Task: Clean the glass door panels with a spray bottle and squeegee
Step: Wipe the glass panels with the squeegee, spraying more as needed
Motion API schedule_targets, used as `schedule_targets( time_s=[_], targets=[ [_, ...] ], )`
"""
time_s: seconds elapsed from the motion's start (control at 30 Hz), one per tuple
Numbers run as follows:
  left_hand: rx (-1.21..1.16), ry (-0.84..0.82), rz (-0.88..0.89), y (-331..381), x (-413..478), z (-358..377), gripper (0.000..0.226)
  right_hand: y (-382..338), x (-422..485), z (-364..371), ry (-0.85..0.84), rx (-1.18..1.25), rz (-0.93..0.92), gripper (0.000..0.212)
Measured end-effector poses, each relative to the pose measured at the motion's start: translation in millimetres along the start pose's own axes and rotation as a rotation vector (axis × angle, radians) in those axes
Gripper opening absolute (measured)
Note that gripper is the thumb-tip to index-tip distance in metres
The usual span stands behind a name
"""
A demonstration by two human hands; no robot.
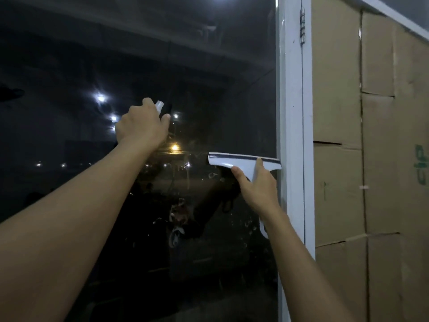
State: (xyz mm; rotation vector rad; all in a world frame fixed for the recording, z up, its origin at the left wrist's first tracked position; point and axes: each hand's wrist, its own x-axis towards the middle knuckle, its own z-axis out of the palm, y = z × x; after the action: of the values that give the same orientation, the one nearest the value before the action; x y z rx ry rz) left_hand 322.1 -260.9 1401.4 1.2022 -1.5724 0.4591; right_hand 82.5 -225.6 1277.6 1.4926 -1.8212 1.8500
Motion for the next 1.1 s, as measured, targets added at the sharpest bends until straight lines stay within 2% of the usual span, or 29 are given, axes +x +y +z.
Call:
schedule_targets(
  time_s=[0.1,0.2,0.3,0.47,0.6,0.8,0.93,1.1],
  targets=[
    [-0.015,-0.005,-0.005,1.6,-1.4,-0.1,0.047,20.0,-23.3,0.7,-0.018,0.013,0.053,0.091],
    [-0.034,0.003,-0.014,1.9,-3.5,-1.3,0.046,13.2,-22.0,-5.4,0.042,0.130,0.000,0.077],
    [-0.044,0.007,-0.023,2.1,-4.3,-1.6,0.046,-18.0,2.6,-13.8,0.062,0.148,-0.100,0.071],
    [-0.033,0.009,-0.015,0.6,-3.6,-1.8,0.046,-92.3,55.8,-21.5,0.068,0.151,-0.225,0.048],
    [-0.033,0.013,-0.035,-0.6,-2.2,0.0,0.046,-107.8,68.6,-15.7,0.057,0.074,-0.237,0.053],
    [-0.020,0.019,-0.032,-4.2,4.4,2.8,0.049,-75.1,41.9,-6.4,0.079,0.075,-0.183,0.048],
    [0.003,0.057,-0.008,-7.0,5.2,5.6,0.052,-42.6,15.4,1.9,0.051,0.156,-0.105,0.067],
    [-0.003,0.060,-0.006,-4.3,3.5,7.0,0.051,8.7,-24.8,16.4,0.061,0.175,-0.037,0.077]
  ],
)
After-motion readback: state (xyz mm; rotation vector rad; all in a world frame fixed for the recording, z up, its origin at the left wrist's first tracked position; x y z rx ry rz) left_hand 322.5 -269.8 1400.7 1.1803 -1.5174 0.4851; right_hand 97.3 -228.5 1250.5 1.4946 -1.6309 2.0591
